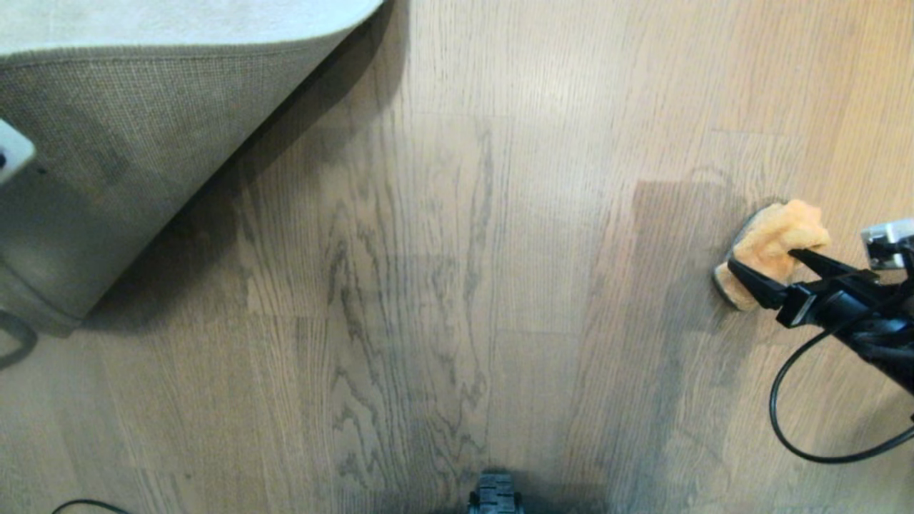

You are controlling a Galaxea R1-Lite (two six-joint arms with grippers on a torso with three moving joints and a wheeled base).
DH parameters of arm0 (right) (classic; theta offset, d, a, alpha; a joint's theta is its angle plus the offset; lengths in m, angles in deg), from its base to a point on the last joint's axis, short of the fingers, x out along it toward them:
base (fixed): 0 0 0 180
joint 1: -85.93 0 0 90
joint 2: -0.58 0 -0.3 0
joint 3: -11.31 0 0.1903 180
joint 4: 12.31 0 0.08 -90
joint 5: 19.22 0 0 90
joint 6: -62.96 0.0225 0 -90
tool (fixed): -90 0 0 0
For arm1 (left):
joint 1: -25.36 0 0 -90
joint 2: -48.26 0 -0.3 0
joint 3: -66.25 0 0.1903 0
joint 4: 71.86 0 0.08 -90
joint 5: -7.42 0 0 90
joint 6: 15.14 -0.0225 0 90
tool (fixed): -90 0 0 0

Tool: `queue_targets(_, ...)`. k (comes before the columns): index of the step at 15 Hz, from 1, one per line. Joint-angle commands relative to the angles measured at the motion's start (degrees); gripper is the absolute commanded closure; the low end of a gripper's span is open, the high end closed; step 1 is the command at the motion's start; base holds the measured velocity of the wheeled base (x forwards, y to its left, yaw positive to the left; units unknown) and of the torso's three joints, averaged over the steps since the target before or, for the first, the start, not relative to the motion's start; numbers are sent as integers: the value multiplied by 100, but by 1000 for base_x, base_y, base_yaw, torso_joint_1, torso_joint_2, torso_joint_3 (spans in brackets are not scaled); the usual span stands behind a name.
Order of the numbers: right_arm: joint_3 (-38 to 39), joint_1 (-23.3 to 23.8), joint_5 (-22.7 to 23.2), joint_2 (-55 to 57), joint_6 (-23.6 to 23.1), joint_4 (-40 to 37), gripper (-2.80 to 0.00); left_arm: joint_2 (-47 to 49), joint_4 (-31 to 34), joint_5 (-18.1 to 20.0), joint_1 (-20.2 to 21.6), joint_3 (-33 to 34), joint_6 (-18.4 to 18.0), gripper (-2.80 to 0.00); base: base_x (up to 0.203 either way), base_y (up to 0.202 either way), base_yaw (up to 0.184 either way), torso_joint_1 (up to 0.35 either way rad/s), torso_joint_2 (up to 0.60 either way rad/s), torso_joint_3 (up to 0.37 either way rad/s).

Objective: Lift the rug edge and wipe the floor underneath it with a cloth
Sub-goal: Pick up the rag

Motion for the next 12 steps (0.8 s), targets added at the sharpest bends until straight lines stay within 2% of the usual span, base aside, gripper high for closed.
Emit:
queue_targets(1,-130,187,22,49,-86,131,-280,-10,-18,-30,4,3,-36,0,0,0,0,0,0,0)
queue_targets(10,-93,181,23,102,-136,141,-280,-38,-18,-30,0,20,-36,0,0,0,0,0,0,0)
queue_targets(11,-72,185,23,104,-152,141,0,-38,-18,-30,7,20,-36,0,0,0,0,0,0,0)
queue_targets(12,-63,178,23,125,-162,138,0,-38,-18,-30,3,20,-36,0,0,0,0,0,0,0)
